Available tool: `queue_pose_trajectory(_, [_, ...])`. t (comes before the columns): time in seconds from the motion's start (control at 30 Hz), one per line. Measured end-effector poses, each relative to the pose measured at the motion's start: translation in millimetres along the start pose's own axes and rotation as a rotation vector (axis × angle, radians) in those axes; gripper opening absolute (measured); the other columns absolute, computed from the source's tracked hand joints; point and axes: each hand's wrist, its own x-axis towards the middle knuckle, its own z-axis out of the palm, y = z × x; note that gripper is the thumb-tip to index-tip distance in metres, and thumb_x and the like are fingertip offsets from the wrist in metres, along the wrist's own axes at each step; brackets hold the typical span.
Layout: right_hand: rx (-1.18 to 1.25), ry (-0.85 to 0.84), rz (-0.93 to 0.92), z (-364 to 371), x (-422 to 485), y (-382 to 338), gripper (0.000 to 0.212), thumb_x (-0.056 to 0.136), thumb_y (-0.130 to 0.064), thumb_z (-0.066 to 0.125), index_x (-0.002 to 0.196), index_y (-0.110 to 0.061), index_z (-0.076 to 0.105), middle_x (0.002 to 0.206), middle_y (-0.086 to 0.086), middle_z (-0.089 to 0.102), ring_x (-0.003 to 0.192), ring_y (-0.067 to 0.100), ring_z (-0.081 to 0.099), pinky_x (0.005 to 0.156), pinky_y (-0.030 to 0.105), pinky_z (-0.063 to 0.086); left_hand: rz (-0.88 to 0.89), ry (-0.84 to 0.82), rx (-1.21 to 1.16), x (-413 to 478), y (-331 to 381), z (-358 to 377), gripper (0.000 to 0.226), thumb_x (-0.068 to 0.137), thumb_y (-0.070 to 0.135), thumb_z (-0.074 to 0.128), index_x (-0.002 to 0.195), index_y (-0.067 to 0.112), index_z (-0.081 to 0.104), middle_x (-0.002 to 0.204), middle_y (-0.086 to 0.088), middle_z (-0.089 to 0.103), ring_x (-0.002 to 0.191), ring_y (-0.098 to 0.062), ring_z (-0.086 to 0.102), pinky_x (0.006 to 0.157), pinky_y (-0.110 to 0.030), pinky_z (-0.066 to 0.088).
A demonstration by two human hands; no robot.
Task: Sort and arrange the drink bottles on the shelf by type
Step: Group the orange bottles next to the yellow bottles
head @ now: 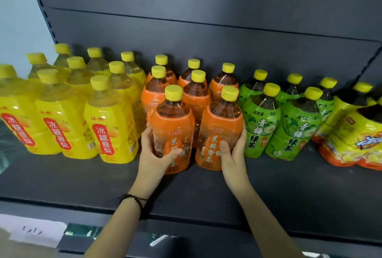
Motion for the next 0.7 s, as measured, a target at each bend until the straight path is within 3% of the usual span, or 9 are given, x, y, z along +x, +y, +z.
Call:
queue_pose_trajectory(0.1, [-0.136, 0.084, -0.051, 3.2, -2.7, 2.0, 0.079, 0.087, -0.068, 0.041, 0.151, -0.039, 0.006, 0.159, -0.006, 0.015, 0.145, 0.011, 0.021, 0.118, 0.041, 0.028, -0.001, -0.022, 0.007, -0.8, 1.3, -4.5, 0.115, 0.048, 0.061, 0.082, 0.142, 0.023, 0.028, 0.141, 0.001, 0.045, 0.122, -0.004, 0.05, 0.09, -0.016, 0.049])
queue_pose_trajectory(0.27, [-0.159, 0.227, -0.049, -2.7, 3.2, 5.5, 0.061, 0.096, -0.053, 0.036, 0.151, -0.03, 0.021, 0.153, -0.003, 0.035, 0.14, 0.013, 0.036, 0.113, 0.049, 0.034, 0.026, -0.032, 0.016, -2.8, 5.2, -8.0, 0.108, 0.051, 0.052, 0.079, 0.142, 0.021, 0.029, 0.13, 0.011, 0.047, 0.111, 0.015, 0.05, 0.081, -0.007, 0.047])
queue_pose_trajectory(0.33, [-0.097, 0.217, -0.025, -3.5, 3.8, 2.5, 0.058, 0.097, -0.049, 0.043, 0.149, -0.041, 0.019, 0.153, -0.006, 0.034, 0.138, 0.008, 0.037, 0.113, 0.048, 0.035, 0.029, -0.031, 0.023, -2.1, 6.4, -10.8, 0.111, 0.048, 0.059, 0.081, 0.14, 0.023, 0.03, 0.129, 0.014, 0.048, 0.11, 0.014, 0.051, 0.081, -0.006, 0.046])
queue_pose_trajectory(0.43, [-0.095, 0.174, -0.012, 1.3, -2.0, -3.0, 0.082, 0.085, -0.049, 0.064, 0.145, -0.051, 0.008, 0.155, -0.012, 0.024, 0.14, 0.002, 0.03, 0.114, 0.043, 0.034, 0.037, -0.021, 0.039, 0.0, 7.1, -13.9, 0.11, 0.045, 0.068, 0.079, 0.136, 0.026, 0.032, 0.127, 0.017, 0.048, 0.108, 0.016, 0.051, 0.078, -0.005, 0.045])
queue_pose_trajectory(0.57, [-0.172, 0.228, -0.022, 8.0, 0.0, -2.8, 0.097, 0.077, -0.049, 0.071, 0.149, -0.041, 0.006, 0.156, -0.008, 0.02, 0.143, 0.012, 0.025, 0.115, 0.045, 0.032, 0.037, -0.01, 0.054, 5.3, 7.4, -12.5, 0.104, 0.047, 0.06, 0.078, 0.135, 0.03, 0.031, 0.124, 0.02, 0.047, 0.106, 0.019, 0.05, 0.075, -0.002, 0.044])
queue_pose_trajectory(0.7, [-0.222, 0.364, -0.013, 23.6, 4.6, -6.4, 0.096, 0.084, -0.028, 0.072, 0.152, -0.025, 0.004, 0.156, 0.003, 0.016, 0.141, 0.012, 0.019, 0.111, 0.028, 0.024, 0.023, 0.016, 0.067, 6.7, 8.1, -10.9, 0.099, 0.053, 0.056, 0.073, 0.137, 0.029, 0.029, 0.128, 0.011, 0.047, 0.111, 0.01, 0.049, 0.077, -0.003, 0.044])
